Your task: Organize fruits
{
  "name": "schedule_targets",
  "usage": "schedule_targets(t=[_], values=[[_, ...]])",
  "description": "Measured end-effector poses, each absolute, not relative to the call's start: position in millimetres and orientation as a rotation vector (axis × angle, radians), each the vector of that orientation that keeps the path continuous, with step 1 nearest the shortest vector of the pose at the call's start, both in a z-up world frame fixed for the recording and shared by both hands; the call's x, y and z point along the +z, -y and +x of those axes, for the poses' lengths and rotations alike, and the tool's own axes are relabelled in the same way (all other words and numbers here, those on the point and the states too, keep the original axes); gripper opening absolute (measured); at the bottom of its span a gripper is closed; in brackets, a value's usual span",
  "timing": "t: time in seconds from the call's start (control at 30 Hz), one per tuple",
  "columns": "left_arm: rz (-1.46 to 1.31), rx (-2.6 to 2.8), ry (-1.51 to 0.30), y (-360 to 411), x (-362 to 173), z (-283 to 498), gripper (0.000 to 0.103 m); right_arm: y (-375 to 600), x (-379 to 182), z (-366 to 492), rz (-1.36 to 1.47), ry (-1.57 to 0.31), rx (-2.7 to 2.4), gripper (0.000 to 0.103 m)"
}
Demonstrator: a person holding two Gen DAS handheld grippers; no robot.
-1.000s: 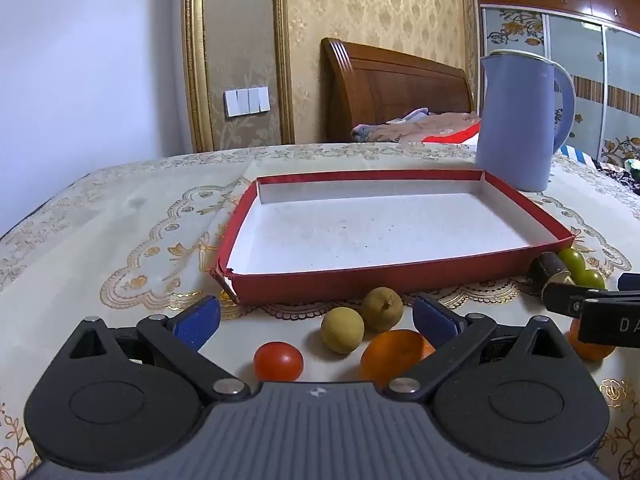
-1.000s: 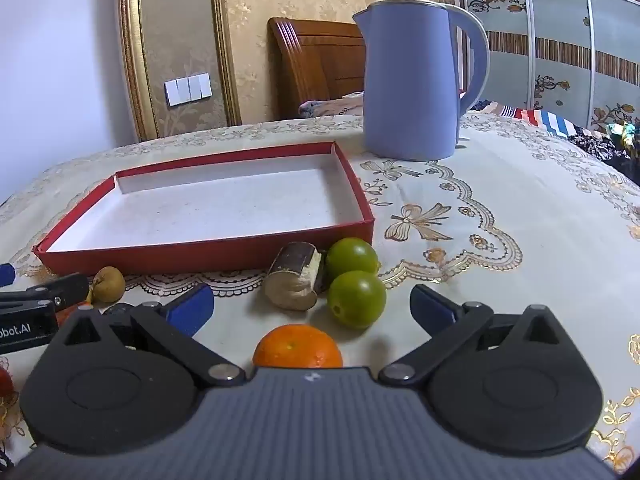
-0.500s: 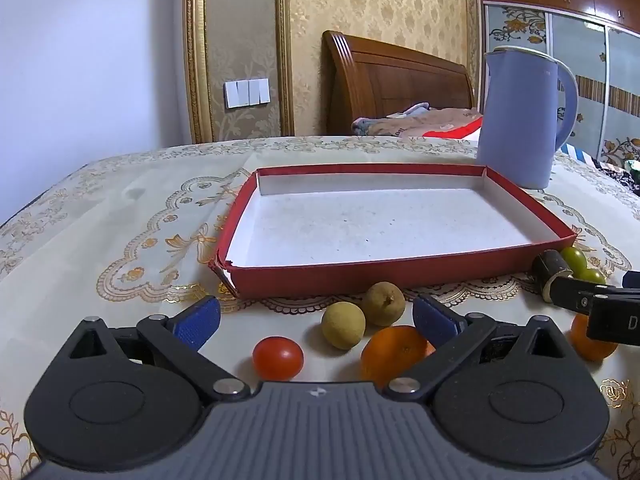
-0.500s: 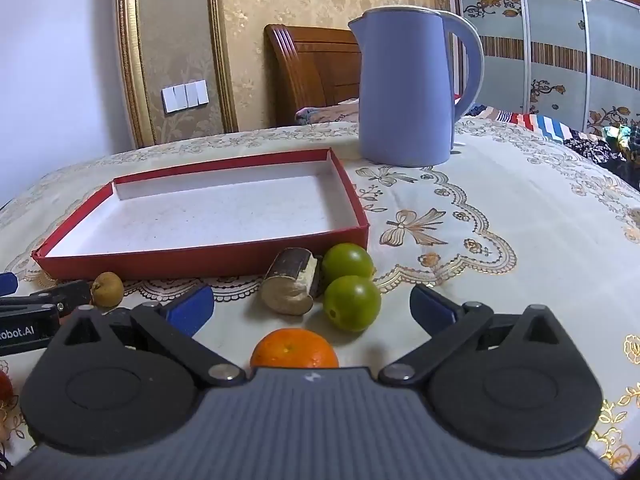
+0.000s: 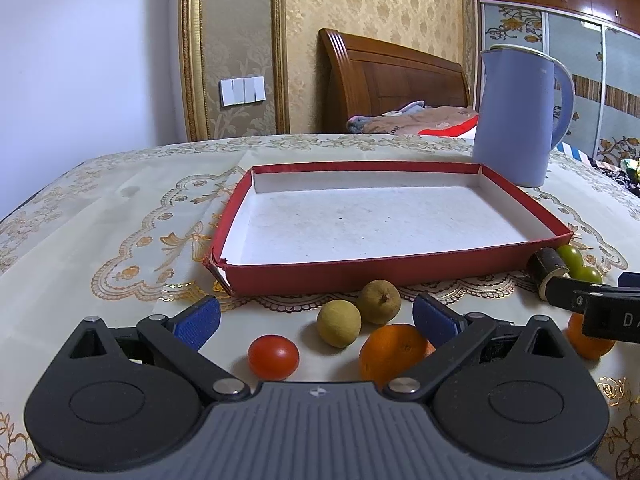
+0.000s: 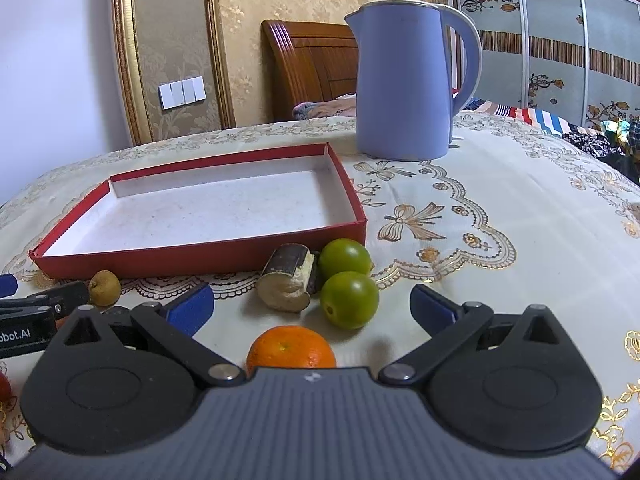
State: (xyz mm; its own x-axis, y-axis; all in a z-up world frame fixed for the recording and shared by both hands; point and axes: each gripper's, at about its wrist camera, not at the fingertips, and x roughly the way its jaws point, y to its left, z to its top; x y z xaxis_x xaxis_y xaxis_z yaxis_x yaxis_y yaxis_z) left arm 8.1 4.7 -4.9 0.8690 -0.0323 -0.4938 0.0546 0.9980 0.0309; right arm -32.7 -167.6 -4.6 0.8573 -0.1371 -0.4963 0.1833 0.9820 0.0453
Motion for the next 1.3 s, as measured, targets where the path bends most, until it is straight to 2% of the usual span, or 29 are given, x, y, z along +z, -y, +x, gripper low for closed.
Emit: schedule_targets(t=[1.3], values=[[0.042,-0.053,-0.521,-1.9,-6.4,7.1,0.103,171.2,-6.1,-30.4,0.102,-0.533,-0.172,0.103]])
